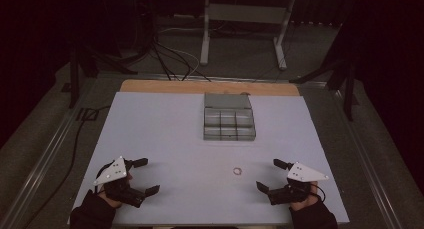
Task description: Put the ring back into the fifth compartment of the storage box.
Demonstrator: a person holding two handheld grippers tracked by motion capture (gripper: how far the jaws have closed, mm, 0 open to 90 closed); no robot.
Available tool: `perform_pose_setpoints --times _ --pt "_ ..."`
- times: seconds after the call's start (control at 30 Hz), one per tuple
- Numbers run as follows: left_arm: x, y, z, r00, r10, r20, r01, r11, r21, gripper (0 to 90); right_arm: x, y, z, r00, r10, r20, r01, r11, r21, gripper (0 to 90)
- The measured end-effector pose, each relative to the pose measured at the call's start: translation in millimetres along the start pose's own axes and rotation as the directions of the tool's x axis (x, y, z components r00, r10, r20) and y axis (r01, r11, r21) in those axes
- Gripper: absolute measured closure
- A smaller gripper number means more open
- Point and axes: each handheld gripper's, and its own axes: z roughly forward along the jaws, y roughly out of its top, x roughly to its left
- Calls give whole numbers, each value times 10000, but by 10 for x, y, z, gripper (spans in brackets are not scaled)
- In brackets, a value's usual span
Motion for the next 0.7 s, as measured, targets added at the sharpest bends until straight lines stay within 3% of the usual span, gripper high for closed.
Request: perform_pose_setpoints --times 0.5,0.7 --pt "0 7 9 9999 -5 116 6 10000 -32 7 8 3 16 9999 -134 69 132 9995 287 0" --pt "4 8 9 9999 -65 117 66 9999 -81 7 7 28 3 9999 22 104 -24 9998 186 0"
